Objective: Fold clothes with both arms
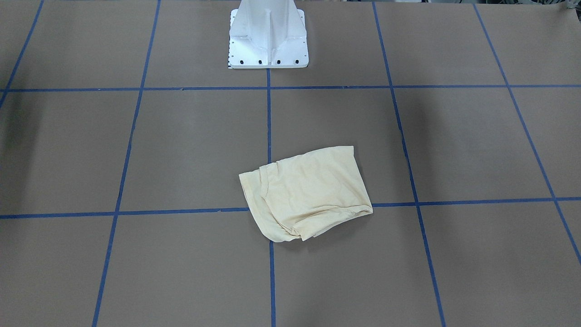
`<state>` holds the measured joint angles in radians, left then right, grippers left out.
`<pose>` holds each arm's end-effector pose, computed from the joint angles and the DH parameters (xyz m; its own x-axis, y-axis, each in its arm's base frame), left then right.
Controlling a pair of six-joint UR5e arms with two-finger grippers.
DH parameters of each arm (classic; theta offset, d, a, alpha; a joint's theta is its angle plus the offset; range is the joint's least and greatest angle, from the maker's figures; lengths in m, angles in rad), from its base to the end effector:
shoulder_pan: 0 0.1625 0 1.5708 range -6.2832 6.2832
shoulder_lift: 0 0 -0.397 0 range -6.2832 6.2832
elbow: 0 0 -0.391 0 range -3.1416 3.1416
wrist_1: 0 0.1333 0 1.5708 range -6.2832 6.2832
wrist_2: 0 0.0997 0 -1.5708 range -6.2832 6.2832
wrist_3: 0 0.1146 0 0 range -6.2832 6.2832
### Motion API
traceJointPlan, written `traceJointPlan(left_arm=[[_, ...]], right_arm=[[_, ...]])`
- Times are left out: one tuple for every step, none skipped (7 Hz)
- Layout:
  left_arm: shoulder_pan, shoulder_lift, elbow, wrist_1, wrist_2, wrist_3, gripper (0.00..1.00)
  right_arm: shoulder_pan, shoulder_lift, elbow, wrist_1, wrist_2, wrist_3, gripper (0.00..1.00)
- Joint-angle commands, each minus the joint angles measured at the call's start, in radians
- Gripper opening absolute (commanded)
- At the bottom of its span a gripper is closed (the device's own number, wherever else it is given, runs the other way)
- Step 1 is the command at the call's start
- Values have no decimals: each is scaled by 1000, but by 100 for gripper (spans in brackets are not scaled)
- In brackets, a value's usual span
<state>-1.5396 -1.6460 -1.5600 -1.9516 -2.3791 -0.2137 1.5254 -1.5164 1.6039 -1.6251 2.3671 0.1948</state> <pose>-0.0334 -0.5454 0.5617 0.6712 0.1339 -0.7291 0.1168 0.9521 0.2824 0.0280 -0.5152 0.6015 0.6931 0.1389 0.7073 -0.0905 0.9903 -0.1057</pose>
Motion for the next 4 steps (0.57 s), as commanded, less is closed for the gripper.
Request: traceJointPlan(left_arm=[[3,-1,3,-4,1,1,100],[3,-3,3,-4,3,-1,100],[4,-3,3,-4,0,-1,100],[4,-3,3,-7,0,-1,100]], right_arm=[[6,2,2,-4,-14,-76,100],[9,2,2,-6,-59,-144,100],[9,5,-1,-6,-92,-158,100],[9,-4,1,1,-80,-157,100]])
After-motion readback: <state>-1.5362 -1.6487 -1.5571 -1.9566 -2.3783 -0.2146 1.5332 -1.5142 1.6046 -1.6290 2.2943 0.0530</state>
